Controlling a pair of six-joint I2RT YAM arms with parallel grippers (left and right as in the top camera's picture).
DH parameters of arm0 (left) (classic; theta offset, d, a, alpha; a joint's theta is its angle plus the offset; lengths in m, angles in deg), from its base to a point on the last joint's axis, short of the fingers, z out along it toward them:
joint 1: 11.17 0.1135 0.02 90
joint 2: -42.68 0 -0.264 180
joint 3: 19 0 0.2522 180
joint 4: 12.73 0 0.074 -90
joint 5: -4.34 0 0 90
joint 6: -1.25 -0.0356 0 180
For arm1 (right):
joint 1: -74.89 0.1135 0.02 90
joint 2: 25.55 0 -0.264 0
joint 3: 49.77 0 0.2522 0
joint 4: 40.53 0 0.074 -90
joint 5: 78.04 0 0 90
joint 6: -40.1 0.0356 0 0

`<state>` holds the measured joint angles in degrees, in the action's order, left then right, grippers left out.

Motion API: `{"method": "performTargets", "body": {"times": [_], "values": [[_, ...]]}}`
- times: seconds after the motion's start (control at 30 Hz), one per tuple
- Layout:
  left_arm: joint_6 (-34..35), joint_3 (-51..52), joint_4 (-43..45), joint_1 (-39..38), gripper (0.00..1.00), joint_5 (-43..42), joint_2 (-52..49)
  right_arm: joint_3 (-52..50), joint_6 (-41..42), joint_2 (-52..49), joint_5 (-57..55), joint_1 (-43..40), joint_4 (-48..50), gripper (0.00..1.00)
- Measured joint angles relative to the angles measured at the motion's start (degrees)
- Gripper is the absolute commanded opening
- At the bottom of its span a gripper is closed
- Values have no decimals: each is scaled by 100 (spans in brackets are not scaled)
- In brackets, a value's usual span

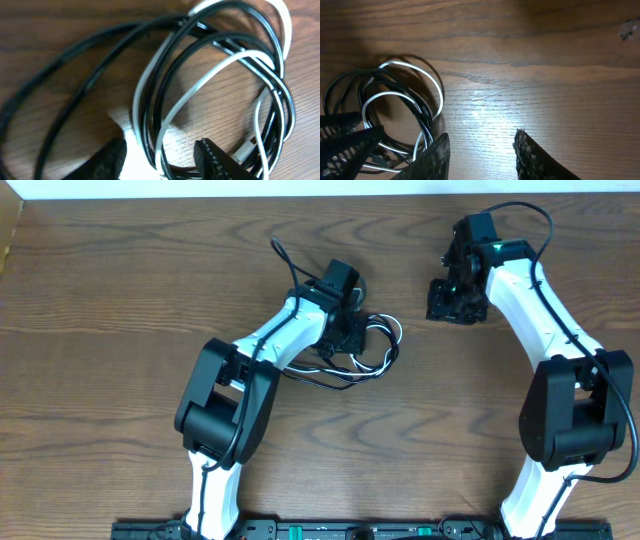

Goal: Untangle cables

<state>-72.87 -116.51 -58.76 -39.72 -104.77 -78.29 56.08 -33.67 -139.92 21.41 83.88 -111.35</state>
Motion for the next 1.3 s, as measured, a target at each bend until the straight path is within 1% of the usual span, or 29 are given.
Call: {"method": "performTargets", "body": {"times": [0.07, 0.13, 0.17, 0.23, 0.33, 0.53, 0.6, 0.67, 0.83, 0.93, 1.0, 1.1, 1.17, 1.3], "values": [[72, -37, 17, -55, 43, 7, -39, 0, -11, 0, -2, 0, 0, 39], [127, -74, 33, -101, 26, 22, -68, 0, -15, 0, 0, 0, -22, 39], [173, -83, 35, -122, 12, 31, -79, 0, -17, 0, 2, 0, -46, 39], [216, -94, 35, -155, 8, 72, -118, 0, -105, 0, 118, 0, -107, 43], [240, -94, -44, -151, 8, -74, -131, 0, -376, 0, 398, 0, -188, 44], [328, -94, -221, 66, 7, -841, 28, 0, -942, 0, 1248, 0, -201, 43], [435, -94, -223, 210, 7, -1023, 269, 0, -1174, 0, 1674, -2, -225, 43], [573, -98, -201, 428, 8, -1137, 745, 0, -1447, 0, 2240, 0, -234, 45], [730, -212, -170, 787, 7, -1255, 1687, 0, -1644, 63, 2944, 0, -186, 49], [796, -245, -157, 863, 7, -1252, 1976, 0, -1628, 293, 3200, 33, -50, 49], [811, -245, -157, 863, 8, -1250, 1989, 0, -1534, 470, 3252, 92, 55, 50], [820, -245, -162, 852, 8, -1250, 1958, 0, -1167, 721, 3235, 262, 249, 52], [846, -245, -160, 852, 7, -1252, 1956, 7, -813, 789, 3058, 444, 339, 52], [922, -245, -162, 852, 7, -1252, 1956, 7, -439, 789, 2441, 852, 487, 50]]}}
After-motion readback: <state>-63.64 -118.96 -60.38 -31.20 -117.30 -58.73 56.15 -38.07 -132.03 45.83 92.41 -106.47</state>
